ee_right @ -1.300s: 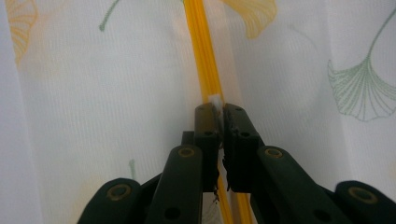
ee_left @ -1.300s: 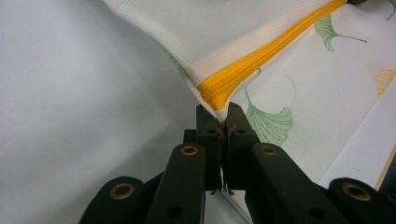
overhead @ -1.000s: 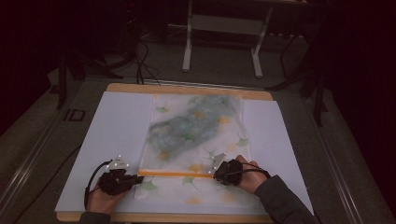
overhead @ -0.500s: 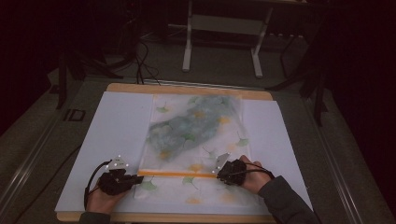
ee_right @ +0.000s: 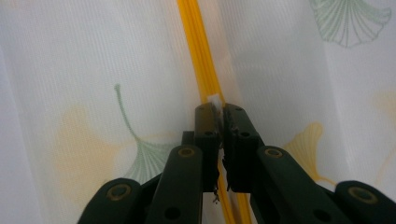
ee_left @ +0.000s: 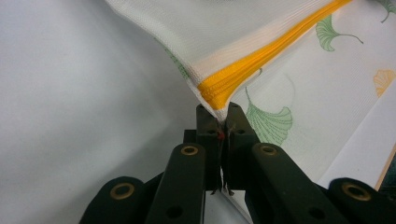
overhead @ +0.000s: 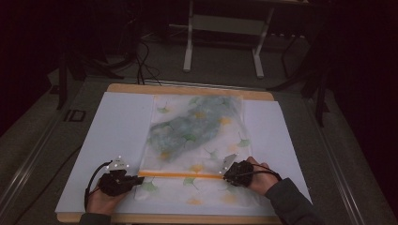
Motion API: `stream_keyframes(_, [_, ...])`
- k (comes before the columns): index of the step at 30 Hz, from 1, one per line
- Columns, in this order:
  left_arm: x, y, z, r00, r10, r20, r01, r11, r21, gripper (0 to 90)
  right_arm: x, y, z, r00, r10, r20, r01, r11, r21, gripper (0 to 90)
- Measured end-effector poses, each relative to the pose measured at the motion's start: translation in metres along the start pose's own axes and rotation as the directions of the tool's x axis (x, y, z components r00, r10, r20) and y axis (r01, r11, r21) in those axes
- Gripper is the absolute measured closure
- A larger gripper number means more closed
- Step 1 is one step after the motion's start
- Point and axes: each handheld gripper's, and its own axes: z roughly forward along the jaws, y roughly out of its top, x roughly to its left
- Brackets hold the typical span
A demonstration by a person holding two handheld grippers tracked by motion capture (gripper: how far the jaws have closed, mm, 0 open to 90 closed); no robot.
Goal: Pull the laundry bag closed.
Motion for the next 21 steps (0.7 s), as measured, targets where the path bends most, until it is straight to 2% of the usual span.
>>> stream_keyframes(21, [0.000, 0.000, 0.000, 1.0000, -0.003, 0.000, 0.003, 1.0000, -0.003, 87.3, -0.005, -0.023, -0.008, 0.9994, 0.034, 0.009, -0.034, 0.999, 0.029, 85.1])
